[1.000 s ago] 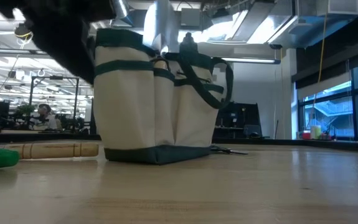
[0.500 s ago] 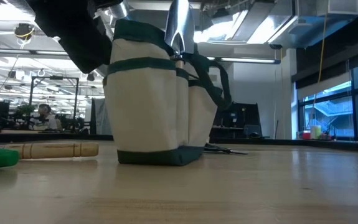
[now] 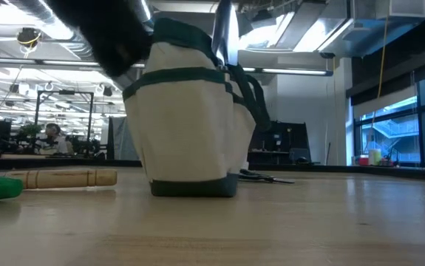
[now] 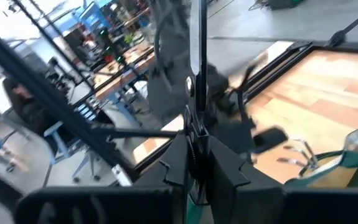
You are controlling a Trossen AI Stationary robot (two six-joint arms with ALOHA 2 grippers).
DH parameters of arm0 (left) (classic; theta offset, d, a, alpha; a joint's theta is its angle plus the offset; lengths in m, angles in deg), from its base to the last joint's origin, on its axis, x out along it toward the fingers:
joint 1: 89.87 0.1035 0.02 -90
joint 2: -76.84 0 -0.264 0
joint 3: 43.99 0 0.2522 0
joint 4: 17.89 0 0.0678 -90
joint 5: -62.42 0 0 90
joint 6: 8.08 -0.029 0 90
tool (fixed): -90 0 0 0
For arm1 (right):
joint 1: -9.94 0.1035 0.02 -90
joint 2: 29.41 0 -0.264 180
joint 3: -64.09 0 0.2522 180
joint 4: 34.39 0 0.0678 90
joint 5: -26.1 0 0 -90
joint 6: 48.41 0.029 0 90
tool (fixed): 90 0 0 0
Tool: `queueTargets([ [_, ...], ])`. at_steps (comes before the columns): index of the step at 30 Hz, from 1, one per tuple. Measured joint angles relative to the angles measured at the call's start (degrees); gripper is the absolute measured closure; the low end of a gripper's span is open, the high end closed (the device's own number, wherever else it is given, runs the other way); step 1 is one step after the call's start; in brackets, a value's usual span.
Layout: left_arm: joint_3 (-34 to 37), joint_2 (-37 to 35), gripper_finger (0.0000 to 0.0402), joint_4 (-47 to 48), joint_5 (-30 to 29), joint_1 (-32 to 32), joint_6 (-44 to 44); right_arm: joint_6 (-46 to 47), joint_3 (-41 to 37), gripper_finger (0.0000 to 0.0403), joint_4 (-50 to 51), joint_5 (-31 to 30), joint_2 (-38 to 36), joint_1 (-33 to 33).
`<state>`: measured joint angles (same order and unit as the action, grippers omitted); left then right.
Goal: Pick & Place Garden tools in Gardening bag
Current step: Put the left green fruit pruner into the green gardening bag
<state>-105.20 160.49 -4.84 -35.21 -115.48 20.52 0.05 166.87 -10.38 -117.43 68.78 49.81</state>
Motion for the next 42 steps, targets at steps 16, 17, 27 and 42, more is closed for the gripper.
queueTargets([
  [16,-5.66,-2.76,0.0326,12.86,5.85,-1.9,-24.6,4.8,0.0,0.0371,7.15,7.95,-0.02,3.39],
  [17,-5.66,-2.39,0.0312,12.72,5.86,-1.53,-24.7,4.94,0.0,0.0371,7.58,8.09,-0.02,3.49],
  [27,-7.09,-2.16,0.0196,8.89,2.48,-0.21,-29.29,4.94,0.0,0.0371,8.89,8.32,-0.02,3.68],
  [42,-7.67,0.67,0.0203,11.23,6.52,3.16,-29.37,-6.29,-1.68,0.0371,8.19,22.46,1.5,-1.05],
])
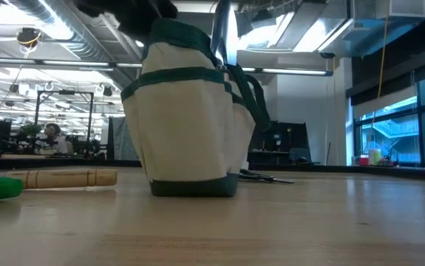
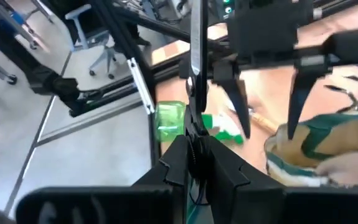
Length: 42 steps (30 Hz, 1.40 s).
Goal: Pick & Place Garden tools in Gardening bag
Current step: Put the left green fruit pruner into the green gardening bag
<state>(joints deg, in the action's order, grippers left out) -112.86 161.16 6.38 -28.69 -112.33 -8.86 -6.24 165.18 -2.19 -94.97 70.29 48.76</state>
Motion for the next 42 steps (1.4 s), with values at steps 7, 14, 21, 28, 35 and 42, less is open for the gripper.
queueTargets([
  [7,0.02,2.19,0.0214,-0.47,0.64,-0.35,1.5,-7.42,0.0,0.0371,-6.63,0.12,3.38,-2.74],
  [14,-0.02,2.84,0.026,-0.7,-1.07,0.4,5.38,-10.58,-0.02,0.0371,-8.33,-1.51,7.26,-3.92],
  [21,-0.02,2.72,0.0382,0.63,1.06,2.21,13.5,-18.13,-0.07,0.0371,-10.55,-4.63,7.69,-4.75],
  [28,0.04,2.75,0.0398,0.54,3.88,3.95,16.15,-21.37,-1.96,0.0371,-11.58,-4.87,8.71,-6.72],
  [35,0.09,2.79,0.0399,0.08,5.86,5.07,17.74,-22.44,-6.55,0.0371,-22.17,-5.52,11.6,-7.01],
  [42,0.09,2.81,0.0399,0.0,6.07,5.13,18.21,-28.49,-6.54,0.0371,-27.66,-7.57,11.01,-7.12],
])
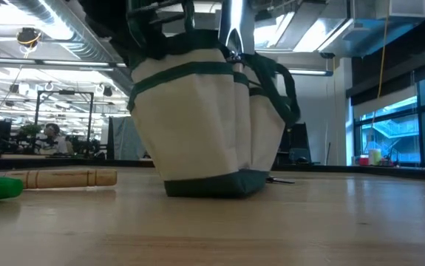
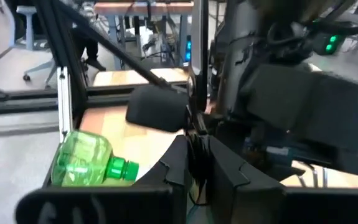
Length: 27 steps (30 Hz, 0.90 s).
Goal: Pick & Place Garden tools in Gardening bag
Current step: Put the left green fruit pruner into the green gardening bag
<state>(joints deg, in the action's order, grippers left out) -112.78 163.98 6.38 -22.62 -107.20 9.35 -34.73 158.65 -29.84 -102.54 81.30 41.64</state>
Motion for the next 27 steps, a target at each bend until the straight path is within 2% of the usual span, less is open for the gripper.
queueTargets([
  [8,0.0,0.0,0.0399,-0.4,0.17,0.51,0.9,3.76,0.07,0.0371,4.93,-4.21,0.09,-0.15],
  [12,0.02,0.0,0.0399,-0.38,0.6,0.54,2.46,4.56,-0.11,0.0371,6.79,-4.47,0.12,-0.13],
  [21,0.13,0.15,0.0399,-1.41,2.51,0.73,4.93,8.24,-5.82,0.0371,-0.2,-6.4,0.01,-0.01],
  [27,0.13,0.13,0.0399,-2.57,3.4,1.49,4.98,2.67,-6.8,0.0371,-4.94,-8.91,0.18,0.79],
])
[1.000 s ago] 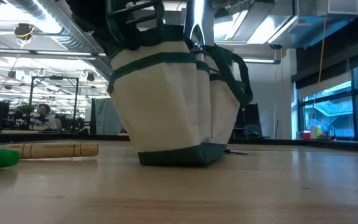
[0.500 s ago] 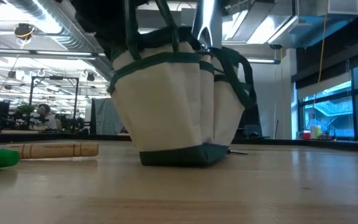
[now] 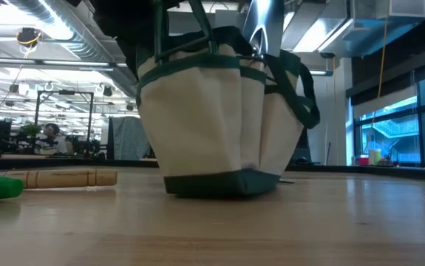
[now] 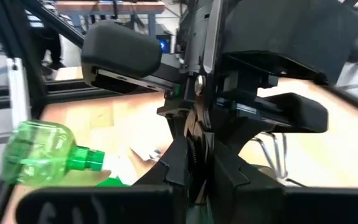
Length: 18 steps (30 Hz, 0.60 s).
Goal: Pick & Place Garden tools in Gardening bag
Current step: Put the left green fruit pruner into the green gardening bag
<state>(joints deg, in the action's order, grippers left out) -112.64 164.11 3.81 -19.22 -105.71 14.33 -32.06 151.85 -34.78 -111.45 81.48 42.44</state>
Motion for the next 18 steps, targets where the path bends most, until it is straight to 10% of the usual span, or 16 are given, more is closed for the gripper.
queueTargets([
  [18,-0.06,-0.07,0.0399,-1.37,-0.41,2.55,1.34,-0.17,0.48,0.0371,4.84,-9.16,-0.22,1.01],
])
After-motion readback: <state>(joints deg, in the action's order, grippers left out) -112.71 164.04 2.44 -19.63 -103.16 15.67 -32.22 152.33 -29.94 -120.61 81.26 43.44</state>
